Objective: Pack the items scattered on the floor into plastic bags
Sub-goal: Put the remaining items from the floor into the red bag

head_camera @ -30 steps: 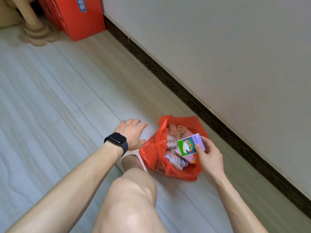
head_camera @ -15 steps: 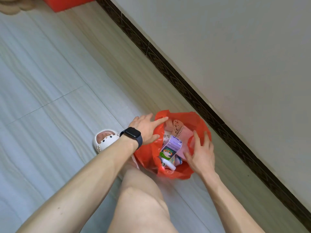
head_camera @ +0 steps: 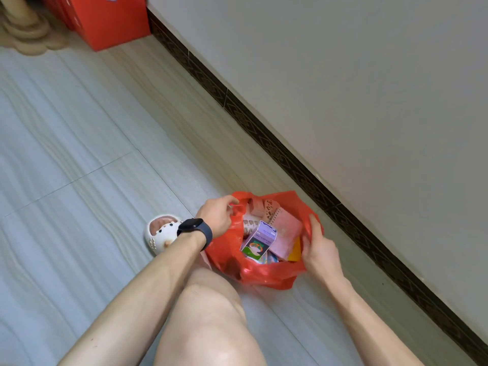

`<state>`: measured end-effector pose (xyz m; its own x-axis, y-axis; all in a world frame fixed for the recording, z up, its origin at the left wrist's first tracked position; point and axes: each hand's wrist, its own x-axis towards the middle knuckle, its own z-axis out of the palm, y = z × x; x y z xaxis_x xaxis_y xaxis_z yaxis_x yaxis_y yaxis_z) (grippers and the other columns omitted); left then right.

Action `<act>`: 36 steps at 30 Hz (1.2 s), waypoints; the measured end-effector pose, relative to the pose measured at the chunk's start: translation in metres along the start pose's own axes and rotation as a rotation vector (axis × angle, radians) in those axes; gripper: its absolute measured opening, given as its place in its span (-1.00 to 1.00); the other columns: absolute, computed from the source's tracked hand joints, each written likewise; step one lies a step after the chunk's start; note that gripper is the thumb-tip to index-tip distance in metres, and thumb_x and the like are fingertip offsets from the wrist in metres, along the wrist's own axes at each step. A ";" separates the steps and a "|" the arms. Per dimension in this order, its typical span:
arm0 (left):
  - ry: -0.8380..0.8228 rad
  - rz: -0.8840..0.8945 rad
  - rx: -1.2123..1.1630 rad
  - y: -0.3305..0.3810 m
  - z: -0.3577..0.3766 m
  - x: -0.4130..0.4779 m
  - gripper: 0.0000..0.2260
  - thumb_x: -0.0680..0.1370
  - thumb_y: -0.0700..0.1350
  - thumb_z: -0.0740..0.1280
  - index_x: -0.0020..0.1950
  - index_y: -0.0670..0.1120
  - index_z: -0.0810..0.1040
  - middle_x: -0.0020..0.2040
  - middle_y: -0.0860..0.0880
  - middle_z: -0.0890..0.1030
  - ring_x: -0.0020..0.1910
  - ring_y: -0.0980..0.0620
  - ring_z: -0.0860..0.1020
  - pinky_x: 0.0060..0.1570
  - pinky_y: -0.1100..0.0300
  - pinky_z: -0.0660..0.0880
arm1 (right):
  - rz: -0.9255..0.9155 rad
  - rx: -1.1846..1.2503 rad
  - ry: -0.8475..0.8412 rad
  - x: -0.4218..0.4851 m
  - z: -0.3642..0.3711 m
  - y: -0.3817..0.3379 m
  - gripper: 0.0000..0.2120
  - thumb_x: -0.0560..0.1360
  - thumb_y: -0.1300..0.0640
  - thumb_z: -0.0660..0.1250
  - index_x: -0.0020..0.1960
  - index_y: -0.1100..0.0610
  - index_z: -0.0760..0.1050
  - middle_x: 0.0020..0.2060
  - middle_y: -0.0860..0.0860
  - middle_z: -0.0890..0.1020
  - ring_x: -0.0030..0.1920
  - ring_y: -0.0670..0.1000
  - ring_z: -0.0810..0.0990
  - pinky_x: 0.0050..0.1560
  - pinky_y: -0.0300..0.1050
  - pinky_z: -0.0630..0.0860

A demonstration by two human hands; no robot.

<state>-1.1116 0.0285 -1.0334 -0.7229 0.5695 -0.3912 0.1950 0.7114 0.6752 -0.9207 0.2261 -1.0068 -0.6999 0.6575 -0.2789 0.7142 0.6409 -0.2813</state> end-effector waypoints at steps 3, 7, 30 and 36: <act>0.074 -0.086 -0.245 0.021 -0.029 -0.005 -0.59 0.51 -0.31 0.22 0.28 0.07 0.47 -0.15 0.07 0.71 -0.01 0.05 0.62 -0.03 0.22 0.51 | -0.030 0.220 0.110 -0.004 -0.032 -0.021 -0.57 0.62 0.03 0.23 0.48 -0.08 0.27 -0.06 0.14 0.70 -0.03 0.22 0.66 0.01 -0.01 0.55; 0.107 -0.102 -0.899 0.081 -0.090 -0.028 -0.58 0.48 -0.48 0.18 0.25 -0.13 0.49 -0.27 -0.03 0.69 -0.24 0.06 0.64 -0.15 0.23 0.55 | -0.145 0.511 0.231 -0.002 -0.090 -0.078 -0.66 0.61 0.15 0.27 0.36 -0.04 0.45 0.00 -0.20 0.69 0.09 -0.22 0.59 0.17 -0.31 0.44; 0.817 -0.144 -1.077 -0.094 -0.319 -0.335 -0.60 0.54 -0.32 0.24 0.37 -0.07 0.42 0.16 -0.02 0.65 -0.40 0.01 0.45 -0.42 0.35 0.47 | -0.728 0.659 -0.331 -0.123 -0.070 -0.423 -0.71 0.61 0.20 0.28 0.31 0.05 0.43 -0.05 -0.13 0.72 -0.44 -0.08 0.53 -0.29 -0.14 0.53; 1.018 -0.360 -1.009 -0.213 -0.282 -0.355 -0.64 0.54 -0.33 0.26 0.31 -0.08 0.45 0.15 0.03 0.65 -0.49 0.09 0.44 -0.45 0.36 0.43 | -0.763 0.577 -0.560 -0.143 0.037 -0.463 -0.72 0.60 0.26 0.29 0.29 0.10 0.48 -0.05 -0.09 0.72 -0.38 -0.13 0.54 -0.38 -0.24 0.50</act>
<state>-1.0829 -0.4412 -0.8620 -0.8581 -0.4022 -0.3192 -0.3163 -0.0757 0.9457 -1.1518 -0.1795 -0.8708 -0.9630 -0.1965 -0.1844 0.0860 0.4247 -0.9013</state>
